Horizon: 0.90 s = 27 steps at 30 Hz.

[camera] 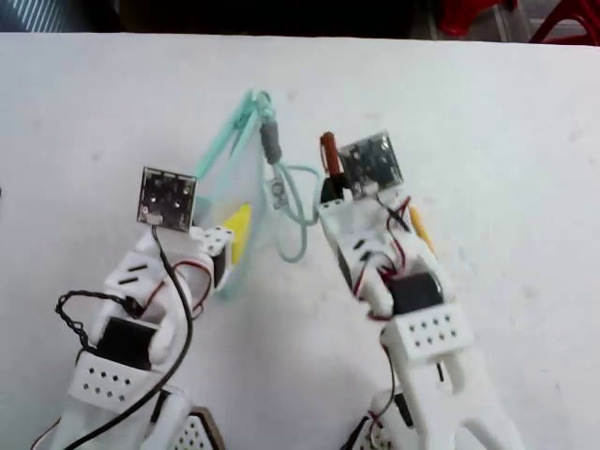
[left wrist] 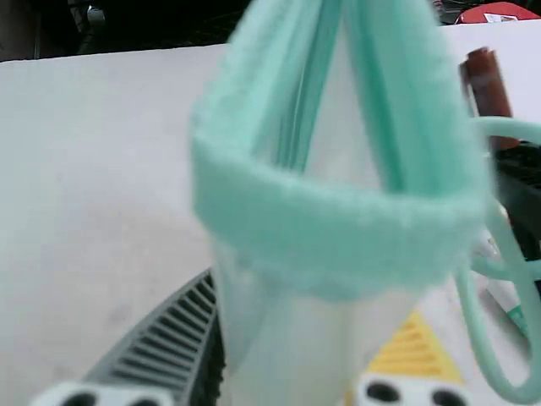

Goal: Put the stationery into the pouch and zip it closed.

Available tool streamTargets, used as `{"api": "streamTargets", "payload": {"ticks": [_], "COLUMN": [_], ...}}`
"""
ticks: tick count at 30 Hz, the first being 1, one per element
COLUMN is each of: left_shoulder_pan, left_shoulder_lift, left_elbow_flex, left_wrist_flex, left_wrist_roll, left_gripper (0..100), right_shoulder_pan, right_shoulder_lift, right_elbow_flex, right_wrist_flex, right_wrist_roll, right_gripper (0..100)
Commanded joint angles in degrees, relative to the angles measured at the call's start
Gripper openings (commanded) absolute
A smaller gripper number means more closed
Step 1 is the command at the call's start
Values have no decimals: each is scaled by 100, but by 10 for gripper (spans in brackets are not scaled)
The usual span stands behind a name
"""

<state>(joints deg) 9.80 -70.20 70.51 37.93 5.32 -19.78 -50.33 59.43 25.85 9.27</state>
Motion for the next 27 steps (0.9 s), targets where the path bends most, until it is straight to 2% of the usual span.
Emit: {"api": "streamTargets", "payload": {"ticks": [1,10,21,27], "left_shoulder_pan": [22,22,22,22], "left_shoulder_lift": [13,13,13,13], "left_elbow_flex": [-18,-18,-18,-18], "left_wrist_flex": [-185,-185,-185,-185], "left_wrist_roll": [-62,-62,-62,-62], "left_gripper": [195,195,195,195], "right_shoulder_pan": [31,-119,-207,-215], "right_shoulder_lift": [-945,-2009,-4418,-5332], "right_elbow_flex": [457,1213,1415,862], "right_wrist_flex": [-479,-866,13,22], "right_wrist_roll": [0,-18,44,1160], "right_gripper": [16,16,16,16]}}
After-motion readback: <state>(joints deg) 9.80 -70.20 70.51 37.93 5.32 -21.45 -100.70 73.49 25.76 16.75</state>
